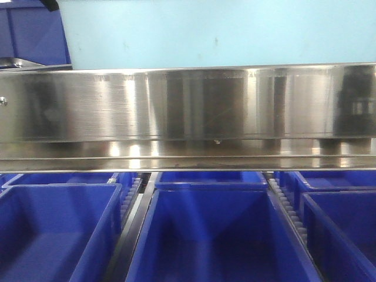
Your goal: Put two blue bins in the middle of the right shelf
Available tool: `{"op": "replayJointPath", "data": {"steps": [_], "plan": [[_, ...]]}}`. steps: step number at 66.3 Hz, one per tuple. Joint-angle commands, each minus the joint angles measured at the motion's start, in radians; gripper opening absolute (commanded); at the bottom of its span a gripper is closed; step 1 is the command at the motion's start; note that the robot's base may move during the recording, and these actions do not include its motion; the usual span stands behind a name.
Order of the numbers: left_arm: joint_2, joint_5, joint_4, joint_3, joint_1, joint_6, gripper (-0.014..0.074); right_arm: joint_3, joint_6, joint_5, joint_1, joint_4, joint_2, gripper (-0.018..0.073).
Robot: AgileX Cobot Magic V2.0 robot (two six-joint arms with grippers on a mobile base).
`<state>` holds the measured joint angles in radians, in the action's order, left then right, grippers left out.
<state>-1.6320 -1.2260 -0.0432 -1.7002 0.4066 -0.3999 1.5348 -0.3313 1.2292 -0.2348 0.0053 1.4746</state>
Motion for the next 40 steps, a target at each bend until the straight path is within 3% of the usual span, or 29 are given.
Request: {"op": "replayJointPath", "data": {"steps": [1,34,40], "plan": [[-0.013,0.005,-0.010,0.001,0.006,0.000,0.0338,-0.001,0.009,-0.008,0.004,-0.005,-0.009,0.0381],[-0.018,0.005,-0.026,0.001,0.006,0.000,0.0338,-0.001,0.009,-0.008,0.004,-0.021,-0.009,0.0380],[-0.018,0.005,-0.028,0.001,0.006,0.000,0.0316,-0.001,0.009,-0.008,0.004,-0.018,-0.009,0.0291]]}}
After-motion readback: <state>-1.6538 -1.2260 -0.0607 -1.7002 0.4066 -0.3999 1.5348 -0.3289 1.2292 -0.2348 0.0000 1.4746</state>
